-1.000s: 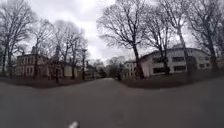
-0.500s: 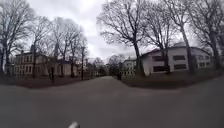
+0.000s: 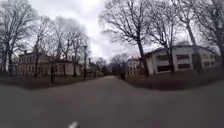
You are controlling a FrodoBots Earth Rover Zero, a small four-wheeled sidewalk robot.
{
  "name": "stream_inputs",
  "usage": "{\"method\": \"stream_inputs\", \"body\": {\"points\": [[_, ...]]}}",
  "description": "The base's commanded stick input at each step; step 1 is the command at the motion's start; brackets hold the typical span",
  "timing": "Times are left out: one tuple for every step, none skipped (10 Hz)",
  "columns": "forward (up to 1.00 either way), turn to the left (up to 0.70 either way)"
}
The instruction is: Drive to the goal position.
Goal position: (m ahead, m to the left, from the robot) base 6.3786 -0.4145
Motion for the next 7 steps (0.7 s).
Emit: {"method": "stream_inputs", "body": {"points": [[1.00, 0.00], [1.00, 0.00], [1.00, 0.31], [1.00, 0.40], [1.00, 0.40], [1.00, 0.40], [1.00, 0.05]]}}
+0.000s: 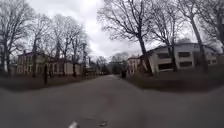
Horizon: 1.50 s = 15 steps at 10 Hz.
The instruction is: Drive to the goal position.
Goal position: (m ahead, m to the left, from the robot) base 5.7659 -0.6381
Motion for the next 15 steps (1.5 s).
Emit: {"method": "stream_inputs", "body": {"points": [[1.00, 0.00], [1.00, 0.00], [1.00, 0.00], [1.00, 0.00], [1.00, 0.00], [1.00, 0.00], [1.00, 0.00], [1.00, 0.00], [1.00, 0.00], [1.00, 0.00], [1.00, 0.00], [1.00, 0.00], [1.00, 0.00], [1.00, 0.00], [1.00, 0.00]]}}
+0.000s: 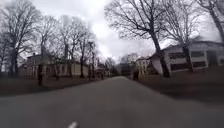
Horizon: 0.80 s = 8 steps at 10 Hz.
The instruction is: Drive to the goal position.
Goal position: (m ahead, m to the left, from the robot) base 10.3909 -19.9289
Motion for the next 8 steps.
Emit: {"method": "stream_inputs", "body": {"points": [[1.00, 0.00], [1.00, 0.00], [1.00, 0.00], [1.00, 0.00], [1.00, 0.00], [1.00, 0.00], [1.00, 0.00], [1.00, 0.00]]}}
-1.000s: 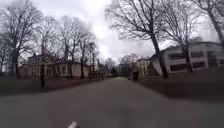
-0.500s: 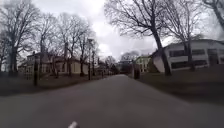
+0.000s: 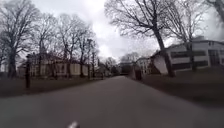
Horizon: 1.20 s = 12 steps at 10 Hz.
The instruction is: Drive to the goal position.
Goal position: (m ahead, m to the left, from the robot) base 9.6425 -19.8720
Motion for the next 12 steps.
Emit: {"method": "stream_inputs", "body": {"points": [[1.00, 0.00], [1.00, 0.00], [1.00, 0.00], [1.00, 0.00], [1.00, 0.00], [1.00, 0.00], [1.00, 0.00], [1.00, 0.00], [1.00, 0.00], [1.00, 0.00], [1.00, 0.00], [1.00, 0.00]]}}
